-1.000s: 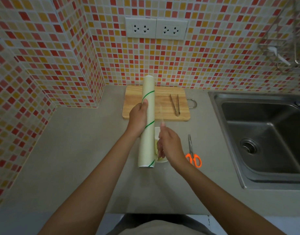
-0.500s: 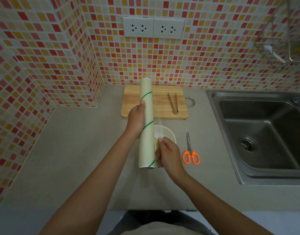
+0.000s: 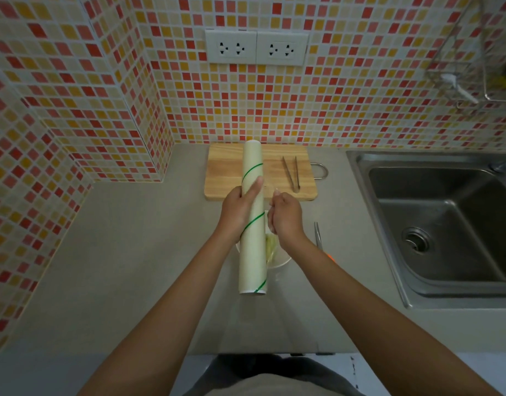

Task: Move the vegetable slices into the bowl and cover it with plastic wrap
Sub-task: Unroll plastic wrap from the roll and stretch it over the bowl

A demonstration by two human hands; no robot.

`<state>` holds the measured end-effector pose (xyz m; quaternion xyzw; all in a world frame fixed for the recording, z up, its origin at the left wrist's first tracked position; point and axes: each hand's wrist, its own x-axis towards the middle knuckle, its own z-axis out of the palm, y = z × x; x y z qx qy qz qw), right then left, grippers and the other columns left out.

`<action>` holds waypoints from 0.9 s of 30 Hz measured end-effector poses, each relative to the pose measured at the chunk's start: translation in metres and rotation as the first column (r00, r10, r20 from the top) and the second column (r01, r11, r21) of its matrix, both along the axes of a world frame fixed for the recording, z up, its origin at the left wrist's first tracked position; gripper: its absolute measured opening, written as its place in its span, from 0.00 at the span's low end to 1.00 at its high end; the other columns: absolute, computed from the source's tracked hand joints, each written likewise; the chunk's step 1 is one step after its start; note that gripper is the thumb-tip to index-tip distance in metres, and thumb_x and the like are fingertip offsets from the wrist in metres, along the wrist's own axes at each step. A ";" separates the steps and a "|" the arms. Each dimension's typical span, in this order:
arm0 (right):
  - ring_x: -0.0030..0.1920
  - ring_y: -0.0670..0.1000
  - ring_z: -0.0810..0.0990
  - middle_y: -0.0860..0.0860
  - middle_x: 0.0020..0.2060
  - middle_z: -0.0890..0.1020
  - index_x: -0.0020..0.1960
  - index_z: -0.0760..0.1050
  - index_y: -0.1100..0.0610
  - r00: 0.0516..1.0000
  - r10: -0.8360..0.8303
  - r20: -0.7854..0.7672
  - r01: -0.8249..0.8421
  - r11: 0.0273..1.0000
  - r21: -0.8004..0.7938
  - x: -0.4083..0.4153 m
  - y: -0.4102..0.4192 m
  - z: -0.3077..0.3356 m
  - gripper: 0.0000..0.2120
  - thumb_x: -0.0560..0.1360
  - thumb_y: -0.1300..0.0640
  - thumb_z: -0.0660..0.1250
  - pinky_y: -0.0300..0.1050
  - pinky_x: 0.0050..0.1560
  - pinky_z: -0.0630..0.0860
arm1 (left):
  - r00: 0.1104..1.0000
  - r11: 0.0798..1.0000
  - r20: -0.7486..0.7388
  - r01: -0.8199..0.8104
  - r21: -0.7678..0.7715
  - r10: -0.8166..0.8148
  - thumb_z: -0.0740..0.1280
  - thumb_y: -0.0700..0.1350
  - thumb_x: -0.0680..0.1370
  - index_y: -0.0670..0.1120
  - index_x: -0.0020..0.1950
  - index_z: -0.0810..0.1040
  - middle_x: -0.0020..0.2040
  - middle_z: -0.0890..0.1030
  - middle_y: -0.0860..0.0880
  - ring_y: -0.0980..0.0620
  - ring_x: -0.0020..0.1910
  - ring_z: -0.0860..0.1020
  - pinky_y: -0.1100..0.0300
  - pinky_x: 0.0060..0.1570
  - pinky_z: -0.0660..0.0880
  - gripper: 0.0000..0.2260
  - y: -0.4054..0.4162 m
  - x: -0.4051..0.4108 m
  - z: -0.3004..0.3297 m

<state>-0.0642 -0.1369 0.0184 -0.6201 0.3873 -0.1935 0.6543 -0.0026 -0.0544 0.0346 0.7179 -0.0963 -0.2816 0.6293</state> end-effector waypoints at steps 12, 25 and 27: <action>0.37 0.42 0.75 0.44 0.34 0.78 0.43 0.79 0.56 0.990 -0.109 0.086 0.127 0.959 -0.253 -0.010 -0.004 -0.020 0.14 0.81 0.56 0.58 0.36 0.41 0.70 | 0.983 0.999 -0.180 0.036 -0.037 -0.042 0.69 0.57 0.74 0.39 0.53 0.77 0.38 0.80 0.44 0.51 0.29 0.79 0.58 0.29 0.76 0.21 0.011 -0.002 -0.015; 0.34 0.44 0.70 0.48 0.34 0.77 0.47 0.80 0.55 0.979 -0.181 0.092 0.195 0.964 -0.180 -0.017 -0.016 -0.025 0.10 0.80 0.59 0.59 0.47 0.45 0.70 | 0.991 0.999 -0.127 0.044 -0.022 -0.047 0.77 0.49 0.67 0.42 0.48 0.77 0.37 0.79 0.47 0.52 0.31 0.79 0.58 0.30 0.78 0.17 0.011 0.003 -0.022; 0.33 0.44 0.70 0.48 0.35 0.77 0.48 0.80 0.55 0.979 -0.182 0.094 0.197 0.962 -0.189 -0.018 -0.016 -0.024 0.10 0.80 0.59 0.59 0.47 0.45 0.70 | 0.992 0.999 -0.115 0.047 -0.014 -0.049 0.80 0.45 0.64 0.43 0.45 0.78 0.36 0.79 0.48 0.53 0.29 0.79 0.57 0.31 0.80 0.16 0.012 0.002 -0.023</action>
